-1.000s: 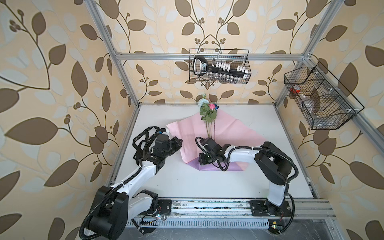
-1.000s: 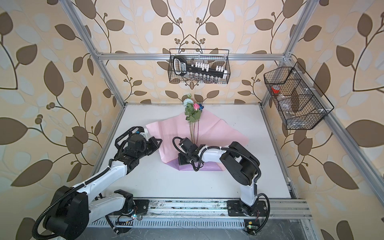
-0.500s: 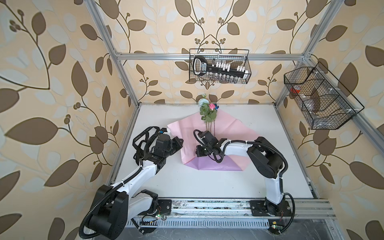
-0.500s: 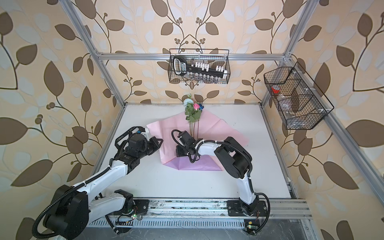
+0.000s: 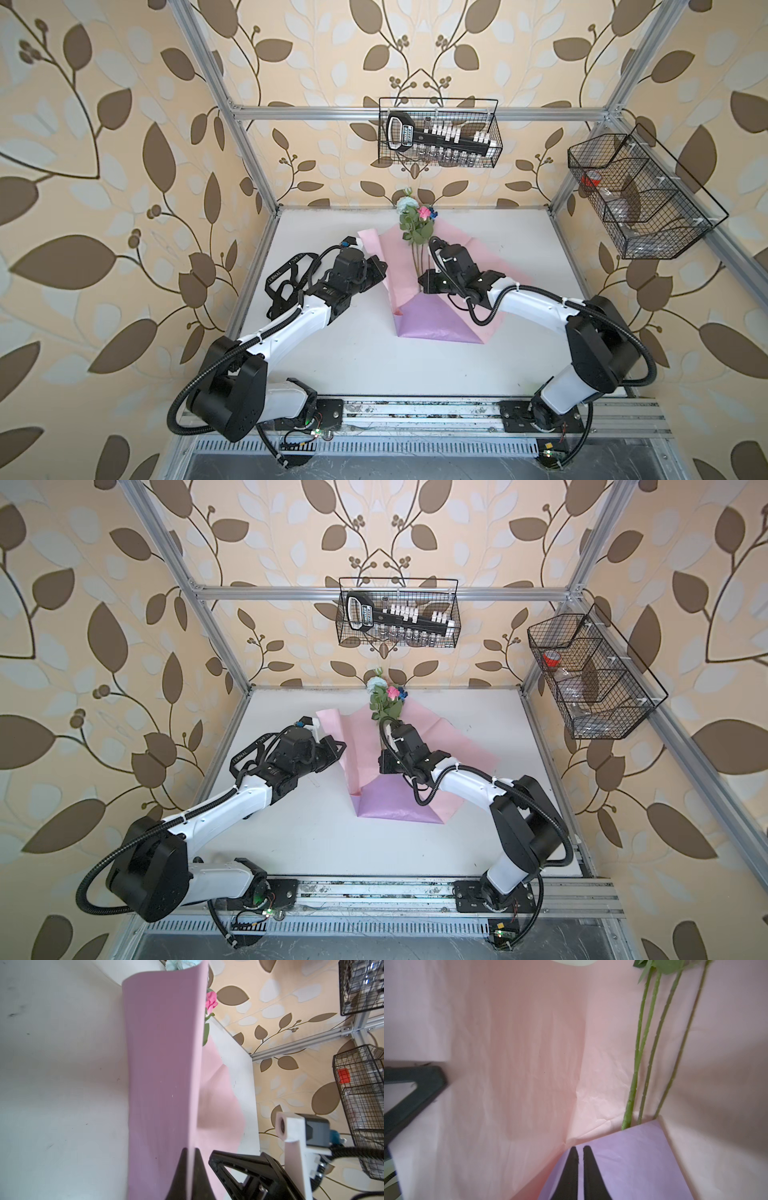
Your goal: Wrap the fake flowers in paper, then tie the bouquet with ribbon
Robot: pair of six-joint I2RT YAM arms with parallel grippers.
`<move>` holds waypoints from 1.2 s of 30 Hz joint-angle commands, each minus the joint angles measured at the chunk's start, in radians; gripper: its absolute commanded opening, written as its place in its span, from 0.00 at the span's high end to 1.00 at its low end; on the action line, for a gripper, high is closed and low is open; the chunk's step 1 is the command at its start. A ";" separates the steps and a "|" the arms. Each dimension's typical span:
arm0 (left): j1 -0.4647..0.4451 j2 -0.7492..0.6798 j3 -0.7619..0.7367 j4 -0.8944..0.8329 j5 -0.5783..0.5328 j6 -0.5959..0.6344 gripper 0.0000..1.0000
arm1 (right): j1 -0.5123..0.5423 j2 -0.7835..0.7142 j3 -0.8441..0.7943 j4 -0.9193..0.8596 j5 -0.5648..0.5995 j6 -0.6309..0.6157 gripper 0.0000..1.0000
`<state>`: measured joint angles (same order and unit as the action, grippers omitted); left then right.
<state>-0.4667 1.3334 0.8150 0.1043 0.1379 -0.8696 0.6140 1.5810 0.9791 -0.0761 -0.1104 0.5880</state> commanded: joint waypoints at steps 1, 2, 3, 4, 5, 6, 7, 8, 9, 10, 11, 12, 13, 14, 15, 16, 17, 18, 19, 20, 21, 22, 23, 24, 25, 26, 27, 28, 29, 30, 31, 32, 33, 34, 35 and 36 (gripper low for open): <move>-0.055 0.058 0.083 -0.027 -0.020 0.007 0.96 | -0.019 -0.050 -0.088 -0.031 0.065 0.021 0.88; -0.073 0.081 0.098 -0.032 -0.021 0.031 0.96 | -0.022 -0.072 -0.108 -0.034 0.081 0.024 0.87; -0.087 0.099 0.113 -0.036 -0.020 0.036 0.96 | -0.023 -0.089 -0.121 -0.040 0.097 0.025 0.87; -0.100 0.137 0.128 -0.041 -0.020 0.037 0.96 | -0.022 -0.106 -0.132 -0.049 0.112 0.024 0.87; -0.112 0.163 0.141 -0.040 -0.017 0.037 0.96 | -0.022 -0.122 -0.141 -0.062 0.132 0.023 0.87; -0.123 0.184 0.152 -0.039 -0.014 0.035 0.96 | -0.022 -0.137 -0.148 -0.074 0.156 0.023 0.87; -0.135 0.210 0.167 -0.036 -0.008 0.037 0.96 | -0.022 -0.151 -0.157 -0.082 0.177 0.021 0.86; -0.148 0.235 0.185 -0.035 -0.004 0.040 0.96 | -0.022 -0.169 -0.166 -0.088 0.200 0.022 0.86; -0.159 0.257 0.201 -0.034 0.003 0.043 0.96 | -0.022 -0.186 -0.174 -0.090 0.220 0.023 0.86; -0.171 0.284 0.219 -0.034 0.012 0.048 0.96 | -0.022 -0.204 -0.184 -0.091 0.241 0.026 0.86; -0.185 0.311 0.241 -0.036 0.019 0.055 0.96 | -0.022 -0.219 -0.193 -0.093 0.260 0.028 0.85; -0.194 0.335 0.259 -0.040 0.022 0.058 0.96 | -0.023 -0.233 -0.199 -0.095 0.275 0.032 0.85; -0.204 0.363 0.279 -0.040 0.029 0.062 0.96 | -0.022 -0.247 -0.208 -0.095 0.293 0.034 0.84; -0.212 0.391 0.299 -0.041 0.041 0.063 0.96 | -0.023 -0.260 -0.212 -0.098 0.307 0.036 0.84; -0.216 0.416 0.315 -0.041 0.055 0.063 0.96 | -0.022 -0.269 -0.215 -0.100 0.319 0.036 0.84; -0.223 0.443 0.335 -0.039 0.069 0.063 0.95 | -0.023 -0.278 -0.220 -0.103 0.331 0.037 0.83; -0.227 0.466 0.349 -0.035 0.083 0.061 0.94 | -0.022 -0.285 -0.223 -0.103 0.338 0.038 0.83; -0.234 0.486 0.364 -0.027 0.104 0.060 0.91 | -0.023 -0.289 -0.227 -0.105 0.345 0.039 0.82; -0.236 0.511 0.374 -0.020 0.121 0.056 0.86 | -0.022 -0.293 -0.229 -0.107 0.349 0.038 0.82; -0.239 0.532 0.385 -0.008 0.142 0.052 0.77 | -0.023 -0.295 -0.231 -0.108 0.350 0.038 0.81; -0.240 0.546 0.392 0.002 0.157 0.049 0.72 | -0.023 -0.296 -0.231 -0.111 0.352 0.039 0.81; -0.242 0.558 0.396 0.012 0.172 0.041 0.69 | -0.023 -0.296 -0.233 -0.114 0.355 0.038 0.81; -0.244 0.564 0.395 0.025 0.184 0.035 0.65 | -0.023 -0.294 -0.233 -0.114 0.356 0.037 0.80; -0.244 0.566 0.394 0.034 0.191 0.032 0.56 | -0.023 -0.291 -0.234 -0.115 0.359 0.038 0.80; -0.243 0.565 0.391 0.038 0.197 0.030 0.53 | -0.023 -0.289 -0.235 -0.114 0.360 0.038 0.79; -0.244 0.558 0.386 0.041 0.203 0.030 0.52 | -0.023 -0.285 -0.237 -0.115 0.358 0.037 0.78; -0.244 0.549 0.381 0.043 0.205 0.029 0.49 | -0.023 -0.282 -0.236 -0.113 0.356 0.037 0.77; -0.243 0.536 0.371 0.043 0.204 0.032 0.47 | -0.022 -0.278 -0.237 -0.113 0.356 0.036 0.75; -0.244 0.517 0.360 0.040 0.201 0.036 0.43 | -0.022 -0.271 -0.237 -0.113 0.355 0.037 0.74; -0.244 0.498 0.351 0.036 0.196 0.044 0.37 | -0.023 -0.269 -0.237 -0.113 0.355 0.038 0.73; -0.243 0.477 0.340 0.030 0.190 0.052 0.31 | -0.023 -0.264 -0.237 -0.113 0.356 0.038 0.72; -0.243 0.450 0.328 0.024 0.184 0.063 0.25 | -0.023 -0.262 -0.237 -0.113 0.355 0.036 0.71; -0.243 0.427 0.319 0.017 0.176 0.071 0.21 | -0.023 -0.259 -0.236 -0.114 0.356 0.035 0.70; -0.243 0.399 0.309 0.006 0.168 0.081 0.16 | -0.022 -0.258 -0.236 -0.117 0.361 0.034 0.69; -0.243 0.374 0.298 -0.006 0.157 0.090 0.13 | -0.022 -0.259 -0.233 -0.121 0.364 0.034 0.68; -0.243 0.347 0.285 -0.017 0.145 0.098 0.13 | -0.022 -0.259 -0.232 -0.125 0.370 0.034 0.67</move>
<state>-0.7067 1.7969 1.1160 0.0910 0.3050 -0.8162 0.5907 1.3155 0.7605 -0.1822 0.2306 0.6205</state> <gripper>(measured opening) 0.865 0.325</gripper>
